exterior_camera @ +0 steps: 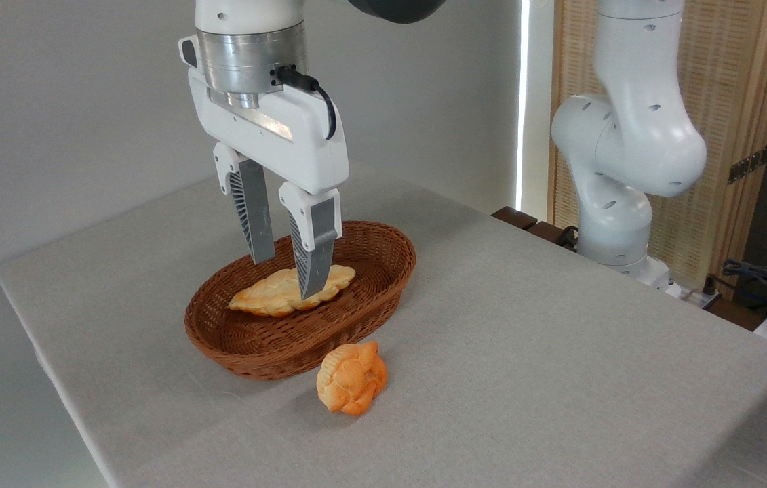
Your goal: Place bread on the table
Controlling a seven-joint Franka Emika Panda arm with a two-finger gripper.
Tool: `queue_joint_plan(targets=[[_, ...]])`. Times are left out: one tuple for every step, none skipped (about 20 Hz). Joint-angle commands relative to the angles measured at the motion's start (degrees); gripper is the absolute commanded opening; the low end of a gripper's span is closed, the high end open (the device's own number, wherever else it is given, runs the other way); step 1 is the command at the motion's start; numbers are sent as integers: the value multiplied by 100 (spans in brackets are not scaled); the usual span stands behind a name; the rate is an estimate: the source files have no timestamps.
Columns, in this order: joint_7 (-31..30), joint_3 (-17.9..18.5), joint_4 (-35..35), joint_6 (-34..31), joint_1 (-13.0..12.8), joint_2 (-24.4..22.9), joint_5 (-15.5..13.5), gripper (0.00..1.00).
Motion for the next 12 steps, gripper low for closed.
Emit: queue_joint_plan(targets=[[-41,-6,86,-332,-10,25,-35,100],[-41,-6,86,-335,-10,25,-27,100],[-41,-6,86,-335,-10,25,-35,100],[-41,-6,86,-335,-10,25,-35,100],[-41,-6,86,-335,-10,16,-27,100],[-32,-6,86,-343,-10,16,-35,100],[-32,-6,86,-387,-10,16,-35,100],[-32,-6,86,-422,-10,16,-27,100],[-32,-6,86,-440,-10,16,-35,100],[-32,-6,86,-440,-10,7,-27,100],[-32,-6,86,-440,-10,7,-35,100],[-32,-6,95,-440,-10,7,-35,100]])
